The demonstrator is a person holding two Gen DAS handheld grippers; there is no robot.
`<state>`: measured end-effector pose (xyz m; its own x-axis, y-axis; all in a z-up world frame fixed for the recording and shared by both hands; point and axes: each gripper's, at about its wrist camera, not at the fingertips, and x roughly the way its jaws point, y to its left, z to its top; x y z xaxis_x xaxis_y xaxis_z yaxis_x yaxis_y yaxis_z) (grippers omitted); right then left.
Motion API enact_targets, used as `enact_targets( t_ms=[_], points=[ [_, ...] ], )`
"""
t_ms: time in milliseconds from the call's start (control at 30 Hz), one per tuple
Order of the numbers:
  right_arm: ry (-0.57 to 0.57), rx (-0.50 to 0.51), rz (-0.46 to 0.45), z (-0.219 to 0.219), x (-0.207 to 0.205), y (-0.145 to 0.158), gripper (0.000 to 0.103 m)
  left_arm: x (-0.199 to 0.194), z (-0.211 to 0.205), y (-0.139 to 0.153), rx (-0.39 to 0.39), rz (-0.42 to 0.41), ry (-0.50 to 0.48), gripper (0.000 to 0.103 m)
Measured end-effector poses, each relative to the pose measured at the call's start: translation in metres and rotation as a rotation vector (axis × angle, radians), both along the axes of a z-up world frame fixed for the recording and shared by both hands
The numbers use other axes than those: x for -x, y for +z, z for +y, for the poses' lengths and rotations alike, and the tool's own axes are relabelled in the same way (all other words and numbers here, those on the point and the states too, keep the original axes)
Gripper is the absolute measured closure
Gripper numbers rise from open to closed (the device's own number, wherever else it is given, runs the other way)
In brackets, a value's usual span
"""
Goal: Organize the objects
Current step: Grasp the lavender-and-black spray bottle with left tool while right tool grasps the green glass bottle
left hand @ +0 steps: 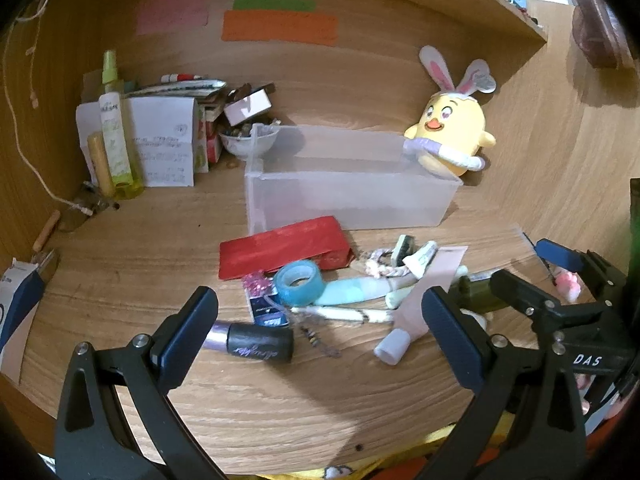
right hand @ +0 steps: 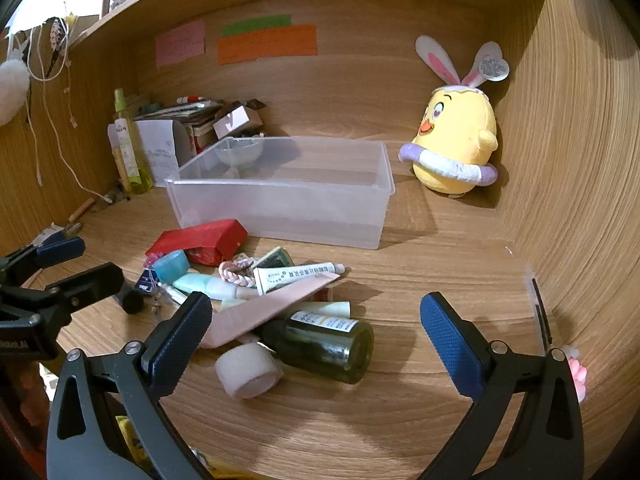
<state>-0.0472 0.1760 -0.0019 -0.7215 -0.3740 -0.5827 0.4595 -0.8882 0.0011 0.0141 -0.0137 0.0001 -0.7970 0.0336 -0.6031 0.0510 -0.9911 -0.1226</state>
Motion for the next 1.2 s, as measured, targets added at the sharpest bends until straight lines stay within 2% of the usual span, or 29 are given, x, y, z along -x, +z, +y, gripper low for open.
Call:
enact_targets(
  t_ms=[300,600,800,900,1000,1067,1100,1133,1200],
  points=[
    [-0.008,-0.010,-0.073,0.007,0.014,-0.017,0.000,0.000,-0.030,-0.024,-0.031,-0.065,0.048,0.000],
    [-0.035,0.019,-0.161,0.017,0.033,-0.033,0.000,0.005,-0.045,-0.046,0.006,-0.133,0.098,0.000],
    [-0.023,0.006,-0.165,0.009,0.037,-0.037,0.001,0.021,-0.052,-0.061,-0.023,-0.196,0.084,0.000],
    [-0.022,0.009,-0.166,0.007,0.039,-0.038,0.004,0.027,-0.050,-0.062,0.011,-0.196,0.098,0.000],
    [-0.029,0.010,-0.165,0.007,0.040,-0.039,0.012,0.030,-0.051,-0.063,0.015,-0.187,0.110,0.000],
    [-0.029,0.011,-0.173,0.008,0.042,-0.039,0.022,0.031,-0.052,-0.064,0.013,-0.174,0.119,0.000],
    [-0.024,0.018,-0.179,0.009,0.042,-0.039,0.024,0.030,-0.053,-0.064,0.010,-0.168,0.120,0.002],
    [-0.024,0.025,-0.182,0.010,0.043,-0.039,0.029,0.030,-0.053,-0.063,0.010,-0.163,0.124,0.009],
    [-0.026,0.031,-0.178,0.013,0.043,-0.037,0.038,0.029,-0.052,-0.062,0.024,-0.161,0.130,0.012]
  ],
)
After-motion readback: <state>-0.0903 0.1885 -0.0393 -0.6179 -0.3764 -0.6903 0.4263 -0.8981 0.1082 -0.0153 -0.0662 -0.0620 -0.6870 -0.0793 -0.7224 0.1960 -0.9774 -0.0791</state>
